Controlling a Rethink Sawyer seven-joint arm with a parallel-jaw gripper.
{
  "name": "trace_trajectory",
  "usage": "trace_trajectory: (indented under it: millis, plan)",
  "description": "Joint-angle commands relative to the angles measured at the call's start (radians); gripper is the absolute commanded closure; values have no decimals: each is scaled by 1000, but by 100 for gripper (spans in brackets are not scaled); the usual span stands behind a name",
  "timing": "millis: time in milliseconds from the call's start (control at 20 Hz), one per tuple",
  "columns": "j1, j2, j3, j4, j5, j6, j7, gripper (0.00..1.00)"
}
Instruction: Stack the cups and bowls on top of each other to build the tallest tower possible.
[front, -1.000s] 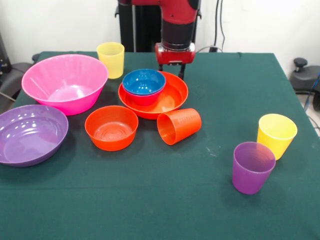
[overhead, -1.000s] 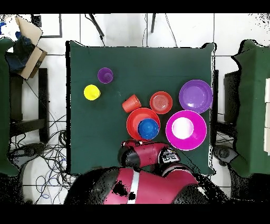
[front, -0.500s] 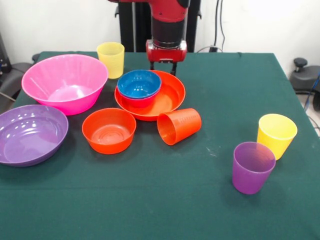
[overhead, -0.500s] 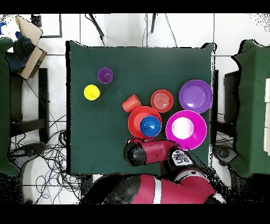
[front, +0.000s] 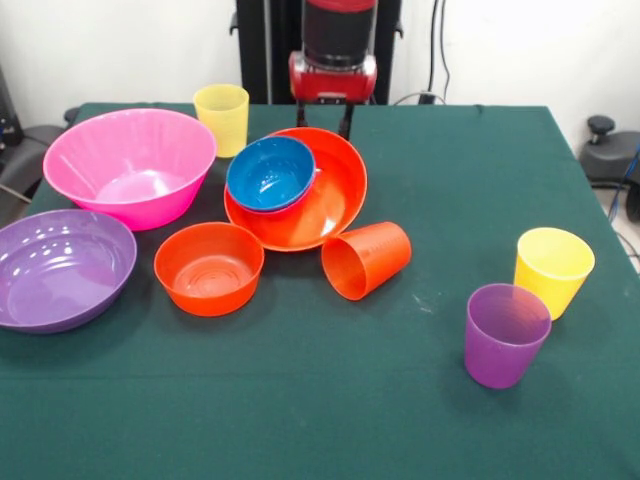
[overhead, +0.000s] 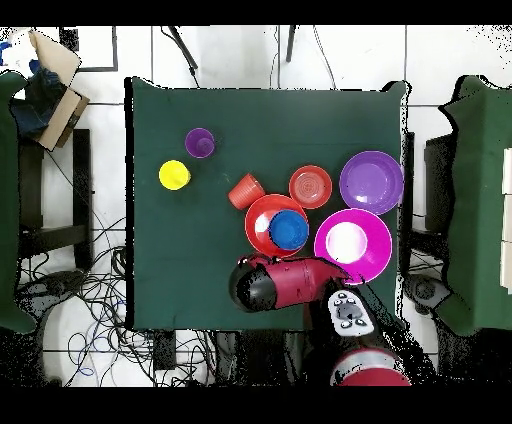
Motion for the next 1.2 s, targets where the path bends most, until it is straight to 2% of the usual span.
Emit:
trace_trajectory:
  millis: [50,150,300,400,550,800,1200]
  plan:
    - [-15,-164,118,88,18,137,-27,0]
    - [-1,-112,96,78,-22,85,0,0]
    - [50,59,25,24,-84,-61,71,0]
    - [91,148,-21,-20,-97,-141,106,0]
    - [106,196,-37,-41,-89,-183,112,0]
    - [118,160,-49,-17,-56,-166,94,0]
    - [75,-47,64,38,18,34,13,0]
